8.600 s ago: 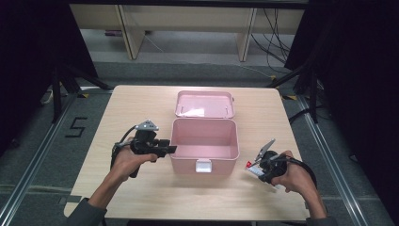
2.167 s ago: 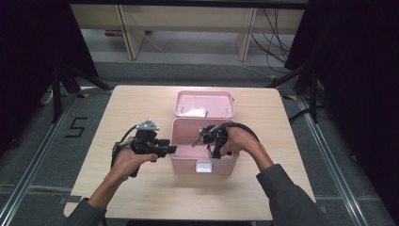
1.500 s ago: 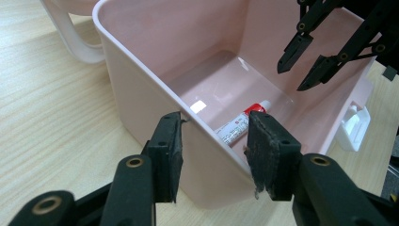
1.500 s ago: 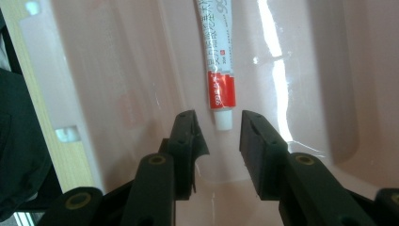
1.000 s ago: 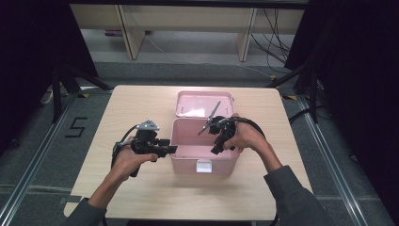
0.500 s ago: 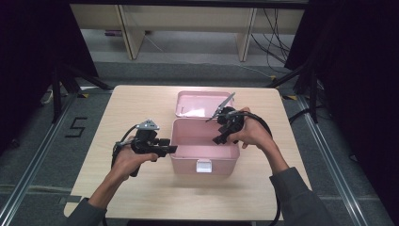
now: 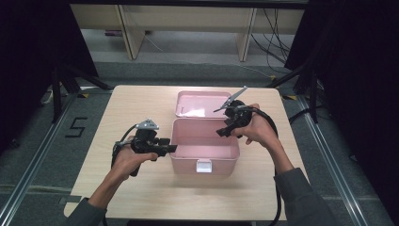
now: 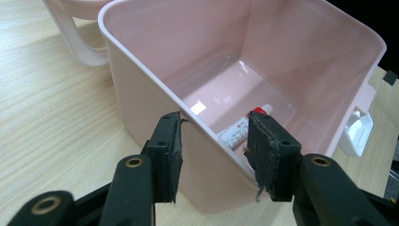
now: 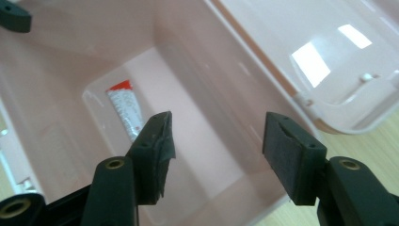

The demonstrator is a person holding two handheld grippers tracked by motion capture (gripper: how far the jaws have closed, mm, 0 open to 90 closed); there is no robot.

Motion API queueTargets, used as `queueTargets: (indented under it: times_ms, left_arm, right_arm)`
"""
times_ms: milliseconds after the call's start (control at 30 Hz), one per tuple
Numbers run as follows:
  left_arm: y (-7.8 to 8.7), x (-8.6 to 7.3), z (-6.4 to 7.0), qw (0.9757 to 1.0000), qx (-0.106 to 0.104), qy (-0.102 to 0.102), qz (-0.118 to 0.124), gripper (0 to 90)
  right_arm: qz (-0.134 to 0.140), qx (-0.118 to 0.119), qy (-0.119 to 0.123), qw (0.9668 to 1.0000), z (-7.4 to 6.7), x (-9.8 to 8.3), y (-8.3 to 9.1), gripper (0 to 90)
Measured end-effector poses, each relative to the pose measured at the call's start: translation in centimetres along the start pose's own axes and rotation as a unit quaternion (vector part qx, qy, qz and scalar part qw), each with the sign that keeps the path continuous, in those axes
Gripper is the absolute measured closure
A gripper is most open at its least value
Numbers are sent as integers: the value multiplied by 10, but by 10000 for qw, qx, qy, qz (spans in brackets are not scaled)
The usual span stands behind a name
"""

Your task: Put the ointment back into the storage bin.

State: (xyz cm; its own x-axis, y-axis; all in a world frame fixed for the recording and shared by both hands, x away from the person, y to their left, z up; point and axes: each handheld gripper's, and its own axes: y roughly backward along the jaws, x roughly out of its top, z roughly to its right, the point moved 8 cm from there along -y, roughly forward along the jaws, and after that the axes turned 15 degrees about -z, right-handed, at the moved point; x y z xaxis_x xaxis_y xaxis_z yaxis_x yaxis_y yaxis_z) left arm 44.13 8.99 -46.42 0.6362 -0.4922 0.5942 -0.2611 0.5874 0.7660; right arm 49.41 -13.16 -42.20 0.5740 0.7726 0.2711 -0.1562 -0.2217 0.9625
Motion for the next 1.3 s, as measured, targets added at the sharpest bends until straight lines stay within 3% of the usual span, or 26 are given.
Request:
queueTargets:
  times_ms: [100, 167, 233, 267, 333, 433, 667, 933, 1300]
  left_arm:
    - [0, 0, 0, 10000, 25, 20, 3, 556]
    - [0, 0, -1, 10000, 31, 15, 9, 556]
    - [0, 1, -1, 10000, 34, 41, 20, 556]
    - [0, 1, -2, 10000, 38, 47, 31, 556]
    - [1, 1, -3, 10000, 30, 26, 19, 556]
    - [1, 2, -4, 9999, 59, 68, 58, 548]
    - [2, 5, -6, 9999, 72, 74, 76, 547]
    - [1, 8, -10, 9998, 66, 136, 98, 542]
    - [-4, 24, -23, 9996, 83, 248, 141, 533]
  right_arm:
    - [101, -44, -84, 9999, 6, 0, 3, 443]
    - [121, -2, -270, 9996, 7, -1, 5, 443]
    - [183, -52, -263, 9995, 11, -1, 6, 441]
    - [178, -61, -423, 9989, 13, -3, 7, 440]
    - [251, -110, -494, 9984, 19, -3, 8, 437]
    - [311, -109, -795, 9963, 26, -5, 11, 434]
    - [636, -190, -1088, 9918, 51, -8, 13, 425]
    - [772, -247, -1343, 9876, 68, -9, 9, 412]
    - [882, -160, -1583, 9833, 78, -6, 5, 408]
